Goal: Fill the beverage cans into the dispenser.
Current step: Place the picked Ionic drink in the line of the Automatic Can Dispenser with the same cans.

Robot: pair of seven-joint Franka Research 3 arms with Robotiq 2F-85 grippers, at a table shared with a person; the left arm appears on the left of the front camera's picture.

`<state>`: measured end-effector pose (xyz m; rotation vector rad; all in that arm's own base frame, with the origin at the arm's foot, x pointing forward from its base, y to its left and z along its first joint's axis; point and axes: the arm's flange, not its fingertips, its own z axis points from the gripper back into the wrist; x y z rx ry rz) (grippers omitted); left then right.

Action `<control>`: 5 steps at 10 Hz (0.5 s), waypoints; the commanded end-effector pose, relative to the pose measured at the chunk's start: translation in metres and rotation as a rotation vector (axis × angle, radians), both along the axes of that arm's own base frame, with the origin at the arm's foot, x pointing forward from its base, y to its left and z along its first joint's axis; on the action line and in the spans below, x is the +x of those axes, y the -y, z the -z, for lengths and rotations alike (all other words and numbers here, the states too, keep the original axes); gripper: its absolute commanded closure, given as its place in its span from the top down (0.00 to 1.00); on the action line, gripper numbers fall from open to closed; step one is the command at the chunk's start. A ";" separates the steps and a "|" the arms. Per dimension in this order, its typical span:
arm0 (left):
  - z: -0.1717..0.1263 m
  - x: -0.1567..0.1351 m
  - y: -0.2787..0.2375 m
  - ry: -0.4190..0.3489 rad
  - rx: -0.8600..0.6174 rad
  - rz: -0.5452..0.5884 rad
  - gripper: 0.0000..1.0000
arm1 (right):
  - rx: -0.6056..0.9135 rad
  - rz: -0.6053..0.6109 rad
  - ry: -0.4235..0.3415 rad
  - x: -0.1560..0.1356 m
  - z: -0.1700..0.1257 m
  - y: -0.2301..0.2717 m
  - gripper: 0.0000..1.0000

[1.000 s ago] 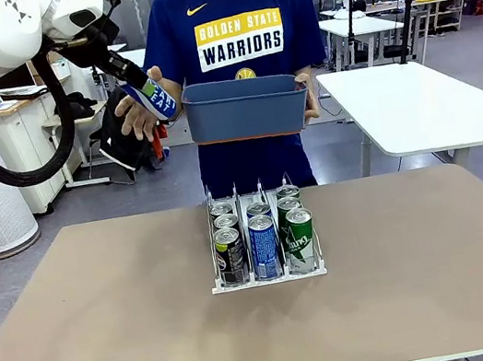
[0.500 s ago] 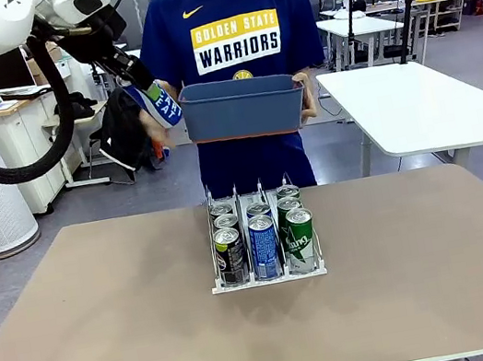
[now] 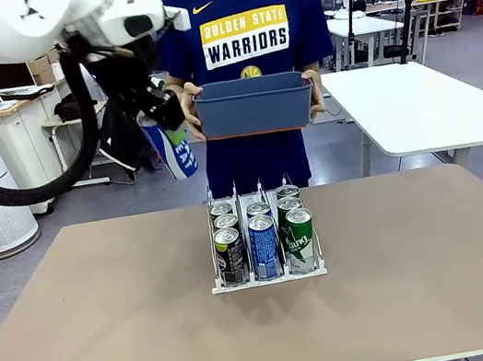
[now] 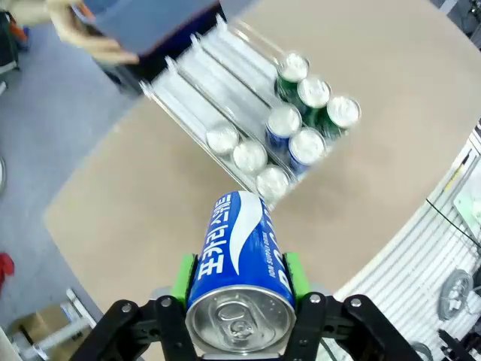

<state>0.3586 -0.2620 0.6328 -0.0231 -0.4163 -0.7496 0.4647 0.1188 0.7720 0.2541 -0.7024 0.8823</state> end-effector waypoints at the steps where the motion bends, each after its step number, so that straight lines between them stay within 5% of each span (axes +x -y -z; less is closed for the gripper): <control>1: -0.007 0.011 -0.004 -0.087 0.006 0.028 0.57 | 0.001 0.000 0.002 -0.001 -0.001 0.001 1.00; 2: 0.000 0.000 0.000 0.000 0.000 0.000 0.57 | 0.001 0.000 0.002 -0.001 -0.001 0.001 1.00; 5: 0.000 0.000 0.000 0.000 0.000 0.000 0.57 | 0.001 0.000 0.002 -0.001 -0.001 0.001 1.00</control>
